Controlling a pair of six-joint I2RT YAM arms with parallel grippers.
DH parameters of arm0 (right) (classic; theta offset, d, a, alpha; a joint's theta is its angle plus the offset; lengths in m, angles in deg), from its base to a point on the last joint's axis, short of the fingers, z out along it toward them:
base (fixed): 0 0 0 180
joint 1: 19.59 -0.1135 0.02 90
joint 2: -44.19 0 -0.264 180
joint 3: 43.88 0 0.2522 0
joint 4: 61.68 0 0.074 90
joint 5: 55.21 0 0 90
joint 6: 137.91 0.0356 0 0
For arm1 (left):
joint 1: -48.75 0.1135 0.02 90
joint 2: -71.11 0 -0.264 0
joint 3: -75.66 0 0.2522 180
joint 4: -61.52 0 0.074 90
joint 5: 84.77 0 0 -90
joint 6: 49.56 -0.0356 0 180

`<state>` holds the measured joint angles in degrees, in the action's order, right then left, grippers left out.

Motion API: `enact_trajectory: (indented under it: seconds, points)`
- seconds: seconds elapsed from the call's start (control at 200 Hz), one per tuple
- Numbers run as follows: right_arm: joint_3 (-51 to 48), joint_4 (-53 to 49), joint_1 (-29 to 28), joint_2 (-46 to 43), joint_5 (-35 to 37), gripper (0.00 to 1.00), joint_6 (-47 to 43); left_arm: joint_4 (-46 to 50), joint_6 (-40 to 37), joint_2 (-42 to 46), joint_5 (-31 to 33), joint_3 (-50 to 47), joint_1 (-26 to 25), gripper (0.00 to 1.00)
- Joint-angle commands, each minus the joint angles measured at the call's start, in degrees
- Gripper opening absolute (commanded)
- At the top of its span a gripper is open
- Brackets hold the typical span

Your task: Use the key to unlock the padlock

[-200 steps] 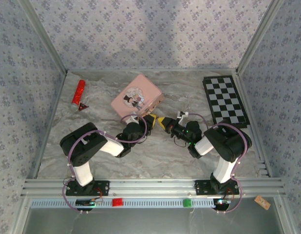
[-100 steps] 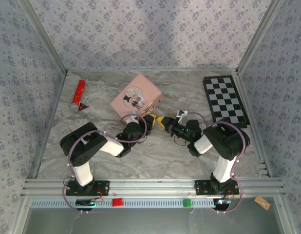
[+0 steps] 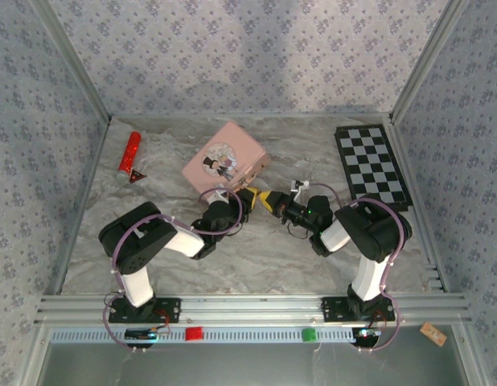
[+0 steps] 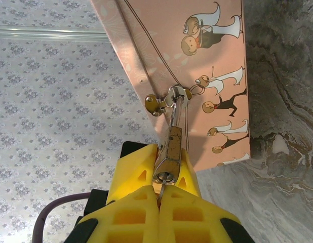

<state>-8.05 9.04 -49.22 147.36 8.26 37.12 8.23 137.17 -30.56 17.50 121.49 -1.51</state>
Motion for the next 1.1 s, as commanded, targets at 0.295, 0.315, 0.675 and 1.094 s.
enact_trajectory:
  seconds: [0.295, 0.315, 0.675, 1.094]
  points:
    - [6.73, -4.65, 3.08, 5.19, 2.88, 0.0, -1.07, -7.59, 0.06, 2.56, -6.56, 3.69, -2.6, 0.0]
    - [6.91, -4.65, 3.12, 5.55, 2.88, 0.0, -1.07, -7.37, -0.07, 2.68, -6.61, 3.67, -2.62, 0.0]
    - [5.47, -4.74, 3.86, 6.71, 2.09, 0.11, -1.54, -1.29, -1.25, 4.61, -6.01, 2.69, -2.33, 0.0]
    - [-3.58, -4.68, 3.26, 0.59, 2.9, 0.45, -5.04, 4.08, -2.49, 4.94, -4.8, 2.28, -1.21, 0.0]
